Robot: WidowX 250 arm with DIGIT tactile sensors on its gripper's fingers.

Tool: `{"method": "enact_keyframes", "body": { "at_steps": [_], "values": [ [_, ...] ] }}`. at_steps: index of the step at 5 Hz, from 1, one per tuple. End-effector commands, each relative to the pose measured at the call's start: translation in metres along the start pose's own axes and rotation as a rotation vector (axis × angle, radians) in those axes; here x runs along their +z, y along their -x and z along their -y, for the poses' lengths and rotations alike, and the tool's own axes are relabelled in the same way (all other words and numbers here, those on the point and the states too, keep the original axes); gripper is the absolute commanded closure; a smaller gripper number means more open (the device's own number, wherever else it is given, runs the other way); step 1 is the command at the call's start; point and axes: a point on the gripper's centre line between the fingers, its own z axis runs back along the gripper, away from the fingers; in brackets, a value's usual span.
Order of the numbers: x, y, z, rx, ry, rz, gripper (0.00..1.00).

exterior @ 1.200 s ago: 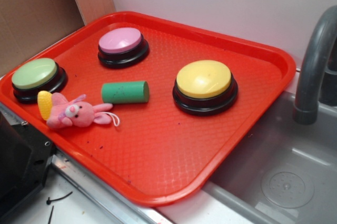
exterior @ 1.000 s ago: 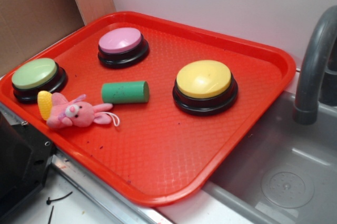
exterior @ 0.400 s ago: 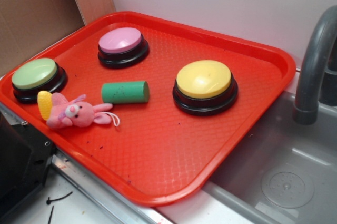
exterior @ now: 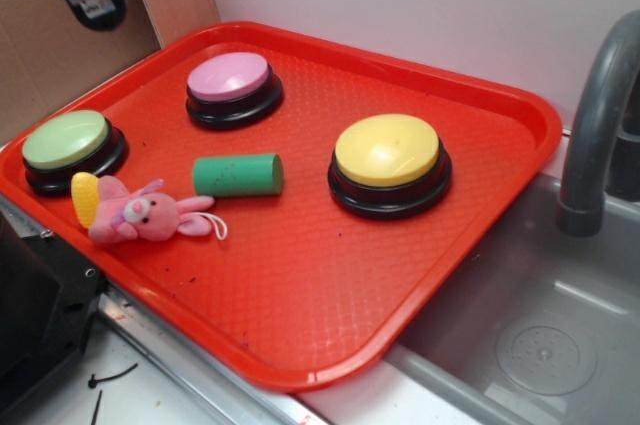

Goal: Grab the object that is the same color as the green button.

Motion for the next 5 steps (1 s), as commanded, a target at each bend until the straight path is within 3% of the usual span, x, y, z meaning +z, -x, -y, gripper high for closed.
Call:
{"method": "enact_keyframes", "body": {
  "at_steps": [1,5],
  "values": [
    [-0.052,-0.016,-0.006,-0.111,0.001,-0.059,0.00],
    [-0.140,-0.006,0.013,-0.233,0.080,-0.195,0.00]
  ]
}}
